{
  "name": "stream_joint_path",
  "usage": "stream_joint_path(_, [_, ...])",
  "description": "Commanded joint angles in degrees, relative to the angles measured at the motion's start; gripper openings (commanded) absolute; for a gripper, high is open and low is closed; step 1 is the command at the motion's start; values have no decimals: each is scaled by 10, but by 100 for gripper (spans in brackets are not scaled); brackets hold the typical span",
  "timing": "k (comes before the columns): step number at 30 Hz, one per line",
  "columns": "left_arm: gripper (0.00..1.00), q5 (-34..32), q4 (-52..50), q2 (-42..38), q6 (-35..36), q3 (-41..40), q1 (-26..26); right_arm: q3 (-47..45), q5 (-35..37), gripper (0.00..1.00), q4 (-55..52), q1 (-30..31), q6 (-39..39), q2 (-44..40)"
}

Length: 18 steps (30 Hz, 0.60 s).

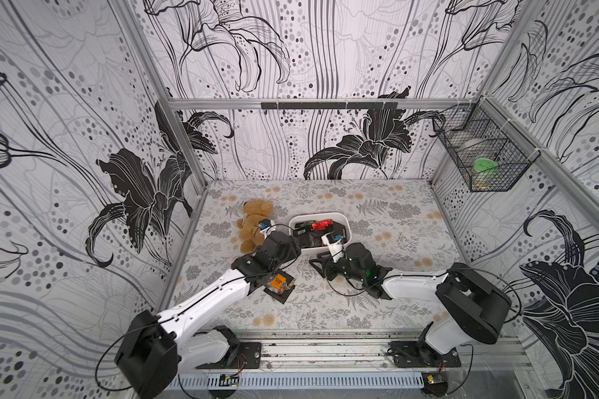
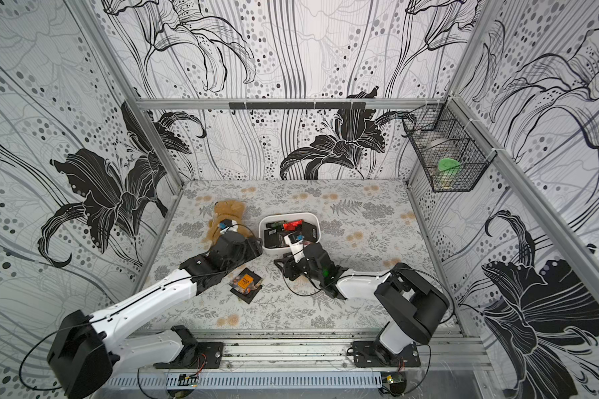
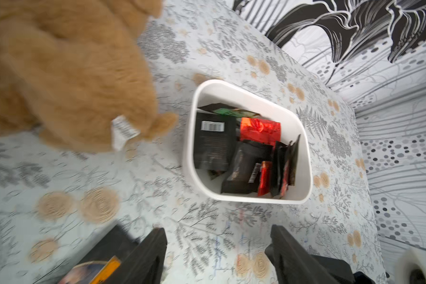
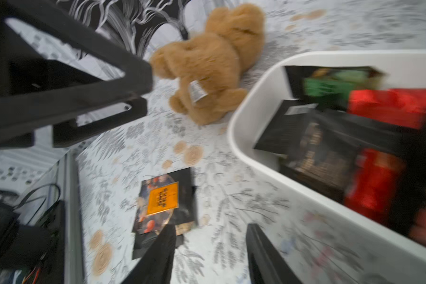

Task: Put the tea bags into the storage box
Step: Place the tea bag in the storage box, then pick up the tea bag from the center of the board.

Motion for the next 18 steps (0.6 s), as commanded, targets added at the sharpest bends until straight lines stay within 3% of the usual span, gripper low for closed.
stream_joint_path(1, [75, -28, 24, -78, -55, -78, 18, 59, -57, 48, -52, 39, -42, 48])
stream_joint_path(6, [78, -26, 15, -171, -89, -176, 42, 149, -64, 42, -137, 66, -53, 133])
stream_joint_path(8, [79, -29, 20, -192, -93, -204, 48, 190, -58, 34, -178, 70, -47, 170])
stream_joint_path(10, [80, -26, 24, -194, -90, -223, 62, 224, -51, 28, -212, 70, -41, 200])
stream_joint_path(18, [79, 80, 97, -138, -54, -256, 148, 265, -22, 25, -264, 70, -27, 239])
